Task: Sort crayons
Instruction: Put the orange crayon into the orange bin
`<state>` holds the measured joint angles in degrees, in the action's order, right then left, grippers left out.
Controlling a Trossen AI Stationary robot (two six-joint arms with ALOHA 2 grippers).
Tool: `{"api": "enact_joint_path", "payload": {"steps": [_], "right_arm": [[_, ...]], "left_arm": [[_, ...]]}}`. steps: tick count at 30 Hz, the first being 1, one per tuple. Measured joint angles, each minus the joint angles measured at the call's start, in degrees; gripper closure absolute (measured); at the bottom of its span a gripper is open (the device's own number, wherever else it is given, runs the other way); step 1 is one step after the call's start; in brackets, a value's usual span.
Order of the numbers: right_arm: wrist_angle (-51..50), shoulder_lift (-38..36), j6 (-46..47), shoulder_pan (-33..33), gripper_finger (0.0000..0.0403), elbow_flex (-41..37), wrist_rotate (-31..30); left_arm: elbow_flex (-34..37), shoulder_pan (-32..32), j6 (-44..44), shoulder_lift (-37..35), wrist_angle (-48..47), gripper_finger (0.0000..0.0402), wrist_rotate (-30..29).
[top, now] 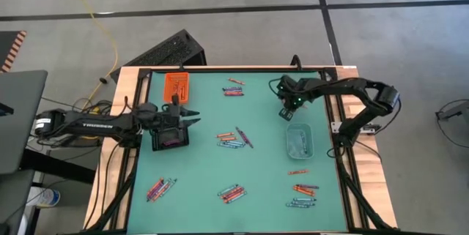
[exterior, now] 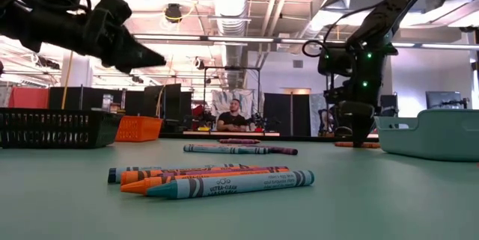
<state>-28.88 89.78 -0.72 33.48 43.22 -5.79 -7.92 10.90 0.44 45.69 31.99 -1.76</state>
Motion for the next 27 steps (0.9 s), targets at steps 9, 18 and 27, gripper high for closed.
{"api": "enact_joint_path", "payload": {"steps": [9, 18, 27], "right_arm": [[4.02, 0.11, 6.62, -3.82, 0.0389, -0.51, -2.44], [9.48, 0.04, 5.39, -4.97, 0.0393, -2.84, -1.8], [12.92, 0.24, 6.73, -4.94, 0.0387, -2.91, 2.45]], "left_arm": [[-0.02, -3.25, -3.43, 1.95, 1.33, 0.0299, -1.59], [-0.04, -3.48, -3.34, 1.95, 2.18, 0.0299, -2.05], [-0.04, -3.48, -3.31, 1.95, 0.92, 0.0299, -2.1]]}}
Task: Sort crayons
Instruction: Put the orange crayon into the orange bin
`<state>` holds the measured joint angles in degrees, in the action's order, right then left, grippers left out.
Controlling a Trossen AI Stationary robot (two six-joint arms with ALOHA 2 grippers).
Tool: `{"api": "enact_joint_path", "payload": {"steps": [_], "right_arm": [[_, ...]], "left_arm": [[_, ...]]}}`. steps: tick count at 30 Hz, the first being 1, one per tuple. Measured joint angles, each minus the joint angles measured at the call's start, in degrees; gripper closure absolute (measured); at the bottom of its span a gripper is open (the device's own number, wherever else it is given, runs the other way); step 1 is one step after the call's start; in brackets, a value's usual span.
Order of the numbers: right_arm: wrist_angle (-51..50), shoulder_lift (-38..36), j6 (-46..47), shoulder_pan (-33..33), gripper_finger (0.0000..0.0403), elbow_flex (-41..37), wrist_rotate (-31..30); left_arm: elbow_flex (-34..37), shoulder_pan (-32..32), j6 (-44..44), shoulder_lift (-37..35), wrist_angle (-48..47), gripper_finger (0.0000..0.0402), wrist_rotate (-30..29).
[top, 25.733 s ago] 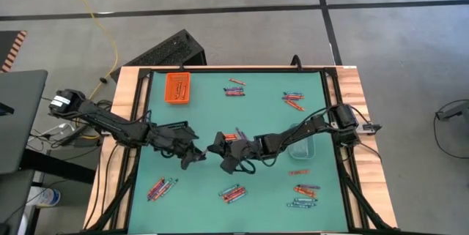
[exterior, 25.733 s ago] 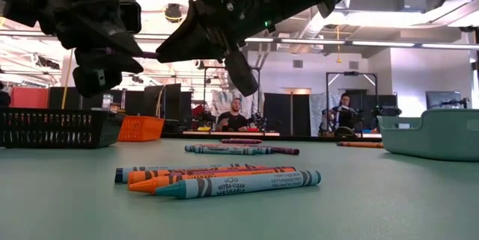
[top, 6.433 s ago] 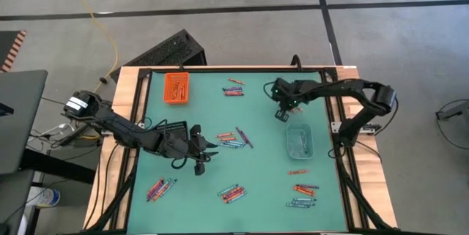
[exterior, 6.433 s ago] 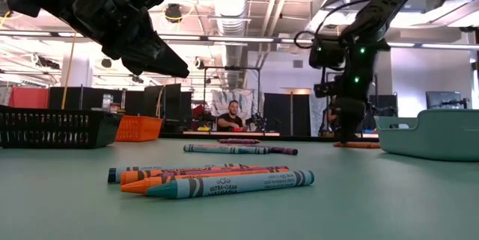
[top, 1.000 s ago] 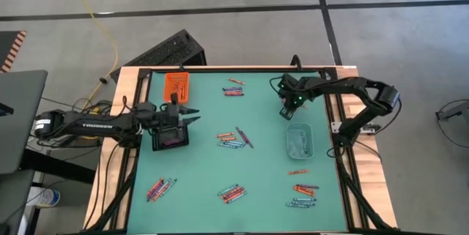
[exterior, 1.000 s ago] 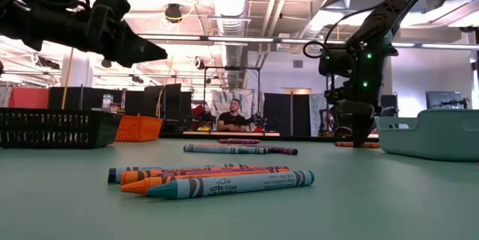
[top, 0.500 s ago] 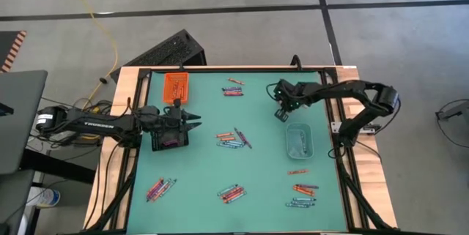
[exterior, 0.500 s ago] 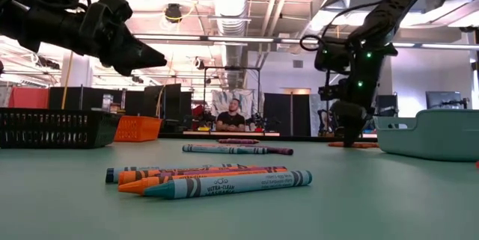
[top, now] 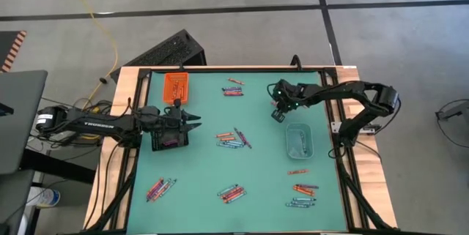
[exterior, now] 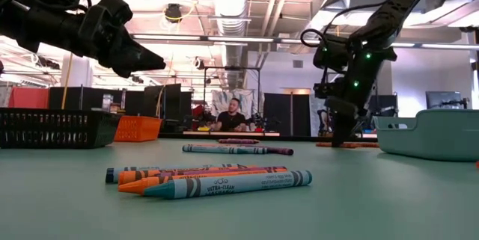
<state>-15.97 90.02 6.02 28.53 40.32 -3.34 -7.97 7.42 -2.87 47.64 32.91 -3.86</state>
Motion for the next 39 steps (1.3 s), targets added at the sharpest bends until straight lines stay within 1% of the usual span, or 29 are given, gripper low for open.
{"api": "enact_joint_path", "payload": {"steps": [4, 6, 8, 11, 13, 15, 19, 21, 25, 29, 31, 33, 36, 39], "right_arm": [[0.17, 0.47, -0.83, 0.0, 0.0375, 0.0, 0.83], [0.49, 1.25, -0.87, 0.0, 0.0379, 0.04, 1.34], [1.42, 2.22, -1.36, 0.0, 0.0392, 0.13, 1.86], [4.64, 2.52, -1.98, 0.07, 0.0398, 0.01, 2.53], [7.15, 1.52, -2.43, 0.07, 0.0397, -0.17, 3.07], [9.61, 0.2, -3.17, -0.04, 0.0397, -0.45, 4.89], [18.91, -3.8, -3.05, -0.29, 0.04, -0.15, 11.42], [24.37, -4.66, -1.95, -1.35, 0.04, -0.17, 15.19], [40.45, -4.79, 0.34, -7.2, 0.0401, -0.18, 20.47], [56.5, -2.51, 0.14, -15.38, 0.0401, -0.11, 20.4], [63.28, -1.08, -0.32, -18.98, 0.0401, -0.11, 18.83], [68.18, 0.59, -0.5, -21.94, 0.0401, 0.72, 15.76], [69.88, 3.8, -1.73, -25.01, 0.0401, 3.09, 12.62], [70.08, 7.31, -1.98, -26.62, 0.0401, 6.54, 12.33]], "left_arm": [[0.0, 0.0, 0.54, 0.0, -0.01, 0.0299, 0.01], [0.0, 0.0, 0.43, 0.0, -0.02, 0.0299, 0.01], [0.0, -0.01, 0.2, 0.0, -0.03, 0.0299, 0.01], [0.0, -0.01, 0.55, 0.0, -0.24, 0.0299, 0.0], [0.0, -0.02, 0.94, 0.0, 0.03, 0.0299, 0.0], [0.0, -0.02, 1.02, 0.0, 0.52, 0.0299, 0.0], [-0.04, -0.02, 0.63, 0.0, 1.68, 0.0299, 0.02], [-0.04, -0.02, 0.27, 0.0, 1.55, 0.0299, 0.01], [-0.04, -0.06, -0.79, 0.65, 3.82, 0.0299, 0.05], [-0.04, -0.86, -0.7, 3.56, 11.54, 0.0299, 0.86], [-0.04, -1.51, -0.22, 5.75, 15.84, 0.0299, 2.51], [-0.04, -2.28, -0.1, 8.68, 21.85, 0.0299, 5.29], [-0.06, -3.62, 0.03, 13.69, 29.79, 0.0299, 8.74], [-0.2, -4.84, 0.03, 18.81, 35.57, 0.0299, 9.21]]}}
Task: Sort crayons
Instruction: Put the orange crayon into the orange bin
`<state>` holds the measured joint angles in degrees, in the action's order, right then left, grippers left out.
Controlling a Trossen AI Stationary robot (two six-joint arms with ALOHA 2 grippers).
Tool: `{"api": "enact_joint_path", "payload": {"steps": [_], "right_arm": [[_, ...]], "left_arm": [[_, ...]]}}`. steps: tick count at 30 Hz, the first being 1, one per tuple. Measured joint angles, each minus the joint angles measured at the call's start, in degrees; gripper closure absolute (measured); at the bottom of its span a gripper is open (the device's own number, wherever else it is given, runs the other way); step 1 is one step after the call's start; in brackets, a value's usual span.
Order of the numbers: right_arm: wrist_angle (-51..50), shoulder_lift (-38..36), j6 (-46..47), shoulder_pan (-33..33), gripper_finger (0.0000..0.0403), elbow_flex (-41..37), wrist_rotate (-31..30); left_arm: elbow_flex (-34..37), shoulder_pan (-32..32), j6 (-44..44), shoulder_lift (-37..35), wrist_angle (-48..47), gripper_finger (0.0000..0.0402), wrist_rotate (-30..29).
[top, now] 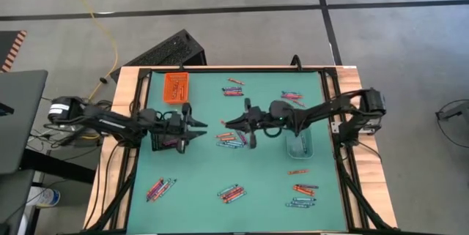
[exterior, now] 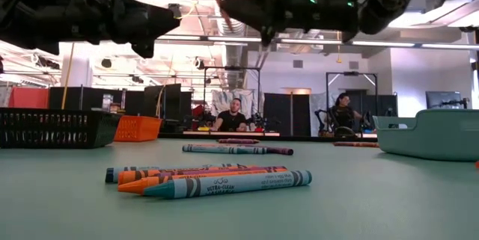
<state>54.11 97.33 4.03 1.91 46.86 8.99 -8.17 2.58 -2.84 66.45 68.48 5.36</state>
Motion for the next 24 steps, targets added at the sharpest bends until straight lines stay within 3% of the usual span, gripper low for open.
{"api": "enact_joint_path", "payload": {"steps": [11, 19, 24], "right_arm": [[0.38, 10.24, 0.0, -1.12, 0.0401, 8.99, -0.13], [-0.14, 11.28, 0.0, -1.01, 0.0401, 9.61, -0.35], [-0.31, 11.14, 0.02, -0.81, 0.0401, 9.61, -0.06]], "left_arm": [[-5.24, -2.81, 0.93, 13.81, 6.18, 0.0299, 2.87], [-5.98, -2.85, 1.3, 16.14, 5.8, 0.0299, 0.44], [-5.62, -2.65, 1.25, 16.14, 5.14, 0.0299, 5.52]]}}
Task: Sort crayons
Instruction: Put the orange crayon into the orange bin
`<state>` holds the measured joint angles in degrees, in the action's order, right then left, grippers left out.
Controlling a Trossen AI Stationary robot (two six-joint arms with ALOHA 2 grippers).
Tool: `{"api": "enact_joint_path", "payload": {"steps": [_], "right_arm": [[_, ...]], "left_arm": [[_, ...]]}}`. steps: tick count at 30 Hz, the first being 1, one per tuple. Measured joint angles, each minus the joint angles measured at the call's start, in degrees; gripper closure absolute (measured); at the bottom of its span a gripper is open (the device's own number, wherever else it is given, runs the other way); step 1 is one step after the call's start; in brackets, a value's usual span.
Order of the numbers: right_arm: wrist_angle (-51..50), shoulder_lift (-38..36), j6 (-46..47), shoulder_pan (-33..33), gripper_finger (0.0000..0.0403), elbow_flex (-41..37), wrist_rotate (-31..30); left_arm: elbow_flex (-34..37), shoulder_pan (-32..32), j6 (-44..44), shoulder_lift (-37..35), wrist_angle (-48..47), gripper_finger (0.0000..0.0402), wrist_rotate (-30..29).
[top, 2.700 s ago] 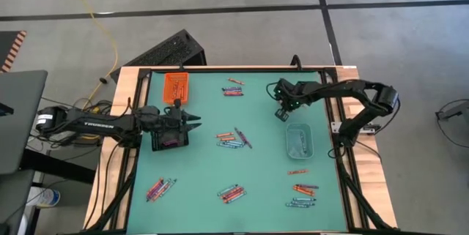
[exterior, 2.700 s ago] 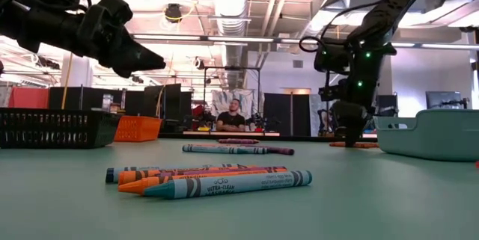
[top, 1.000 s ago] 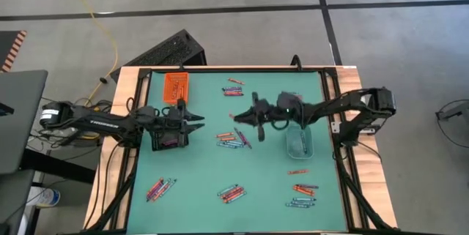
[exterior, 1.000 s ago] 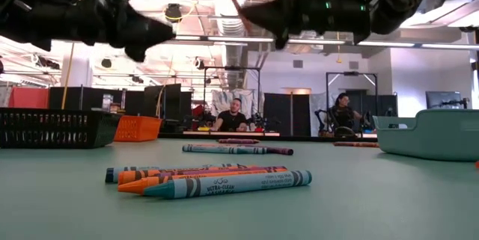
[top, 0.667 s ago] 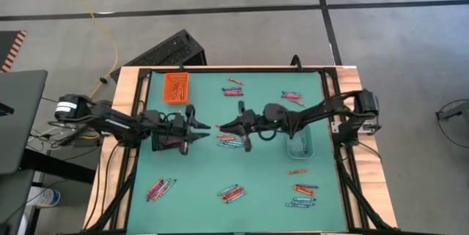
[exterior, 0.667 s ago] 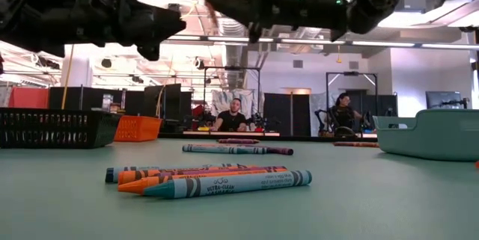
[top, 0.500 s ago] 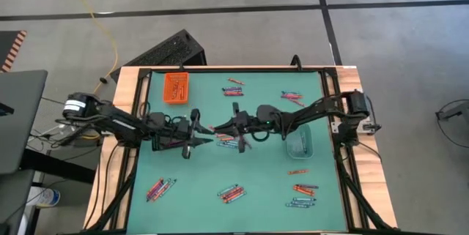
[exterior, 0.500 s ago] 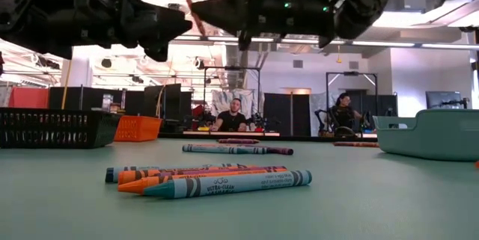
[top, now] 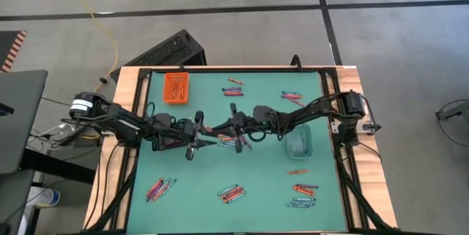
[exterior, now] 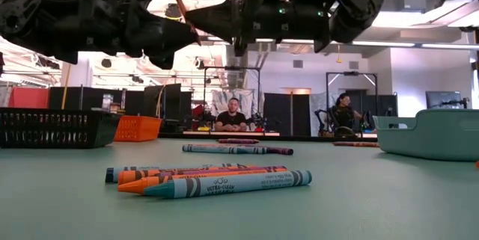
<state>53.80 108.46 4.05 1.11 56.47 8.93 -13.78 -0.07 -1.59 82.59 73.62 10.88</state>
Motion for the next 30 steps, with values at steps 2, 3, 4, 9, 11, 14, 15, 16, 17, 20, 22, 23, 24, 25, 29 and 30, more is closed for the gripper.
{"api": "enact_joint_path", "payload": {"steps": [2, 3, 4, 9, 11, 14, 15, 16, 17, 20, 22, 23, 24, 25, 29, 30], "right_arm": [[-0.09, -0.04, -0.01, 0.02, 0.0401, 0.02, 0.15], [-0.54, -0.06, -0.02, -0.04, 0.0401, 0.04, 0.14], [-0.88, -0.06, -0.02, -0.09, 0.0401, 0.04, 0.15], [-0.92, -0.09, -0.15, -0.37, 0.0401, 0.04, 0.13], [-0.99, -0.09, -0.19, -0.39, 0.0401, 0.04, 0.15], [-0.93, -0.09, -0.45, -0.38, 0.0401, 0.04, 0.13], [-0.84, -0.09, -0.45, -0.38, 0.0401, 0.04, 0.13], [-0.76, -0.09, -0.43, -0.35, 0.0401, 0.04, 0.13], [-0.6, -0.09, -0.45, -0.33, 0.0401, 0.04, 0.11], [-0.5, -0.09, -0.41, -0.35, 0.0401, 0.33, 0.11], [-0.57, -0.09, -0.46, -0.35, 0.0401, 0.75, 0.11], [-0.52, -0.09, -0.48, -0.35, 0.0401, 1.01, 0.11], [-0.46, -0.09, -0.5, -0.35, 0.0401, 1.24, 0.11], [-0.48, -0.09, -0.54, -0.35, 0.0401, 1.4, 0.11], [-0.61, -0.09, -0.63, -0.38, 0.0401, 1.66, 0.11], [-0.77, -0.09, -0.61, -0.38, 0.0401, 1.66, 0.11]], "left_arm": [[0.0, 0.26, 0.46, -0.59, -1.69, 0.0299, 3.47], [0.02, 0.52, 0.49, -1.5, -3.29, 0.0299, 4.67], [0.02, 0.98, 0.46, -2.66, -4.93, 0.0299, 4.99], [0.02, 3.4, 0.44, -11.76, -16.23, 0.0299, 4.91], [0.02, 3.78, 0.52, -15.91, -20.56, 0.0299, 4.91], [0.02, 3.86, 1.68, -22.02, -27.61, 0.0299, 2.16], [0.03, 3.85, 1.92, -23.89, -29.57, 0.0299, 0.1], [0.03, 3.84, 1.95, -25.61, -31.15, 0.0299, -2.01], [0.02, 3.8, 1.95, -27.04, -32.21, 0.0299, -3.63], [0.02, 3.25, 2.48, -29.31, -32.23, 0.0299, -4.7], [0.02, 2.69, 3.5, -29.4, -31.2, 0.0299, -4.68], [0.02, 2.55, 4.0, -29.38, -31.02, 0.0299, -5.0], [0.04, 2.39, 4.33, -29.35, -30.71, 0.0299, -5.72], [0.04, 2.33, 4.69, -29.35, -30.33, 0.0299, -6.02], [0.04, 2.31, 5.01, -29.35, -29.66, 0.0299, -6.84], [0.04, 2.31, 5.01, -29.35, -29.26, 0.0299, -6.96]]}}
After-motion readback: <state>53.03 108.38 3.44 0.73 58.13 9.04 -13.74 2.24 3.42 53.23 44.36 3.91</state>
